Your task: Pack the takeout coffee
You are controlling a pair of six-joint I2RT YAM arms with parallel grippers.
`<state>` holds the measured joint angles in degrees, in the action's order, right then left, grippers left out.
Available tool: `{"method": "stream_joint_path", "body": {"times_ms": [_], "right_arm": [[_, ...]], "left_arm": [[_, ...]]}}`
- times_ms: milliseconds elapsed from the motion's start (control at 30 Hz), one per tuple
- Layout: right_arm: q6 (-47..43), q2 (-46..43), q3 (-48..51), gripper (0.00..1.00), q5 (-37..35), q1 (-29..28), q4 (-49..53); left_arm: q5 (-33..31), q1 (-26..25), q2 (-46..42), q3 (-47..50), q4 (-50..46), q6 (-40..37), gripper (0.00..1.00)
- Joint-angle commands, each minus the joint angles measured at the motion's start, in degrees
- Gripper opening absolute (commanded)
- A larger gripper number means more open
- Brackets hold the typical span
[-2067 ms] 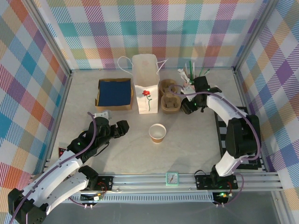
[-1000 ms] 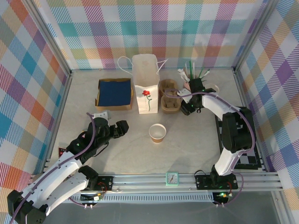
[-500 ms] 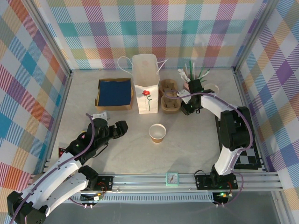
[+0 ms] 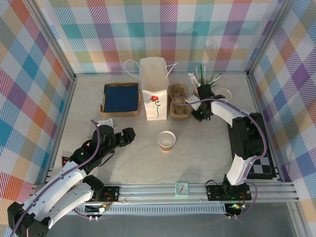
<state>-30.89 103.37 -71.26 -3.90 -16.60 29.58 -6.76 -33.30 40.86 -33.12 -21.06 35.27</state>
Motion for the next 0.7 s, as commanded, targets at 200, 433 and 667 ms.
{"method": "stream_joint_path", "body": {"times_ms": [200,433,667], "right_arm": [[2.04,-3.06,0.51,0.13,-1.34,-1.18,0.98],[3.58,-4.96,0.62,0.1,-3.34,-1.17,1.72],[7.74,-10.51,1.69,0.1,0.68,-1.23,2.56]], "left_arm": [[-0.59,-0.01,-0.65,0.61,-0.4,-0.3,0.83],[-0.57,-0.01,-0.62,0.43,-0.47,-0.29,0.83],[0.34,-0.01,-0.36,-0.38,-0.23,-1.15,0.83]]}}
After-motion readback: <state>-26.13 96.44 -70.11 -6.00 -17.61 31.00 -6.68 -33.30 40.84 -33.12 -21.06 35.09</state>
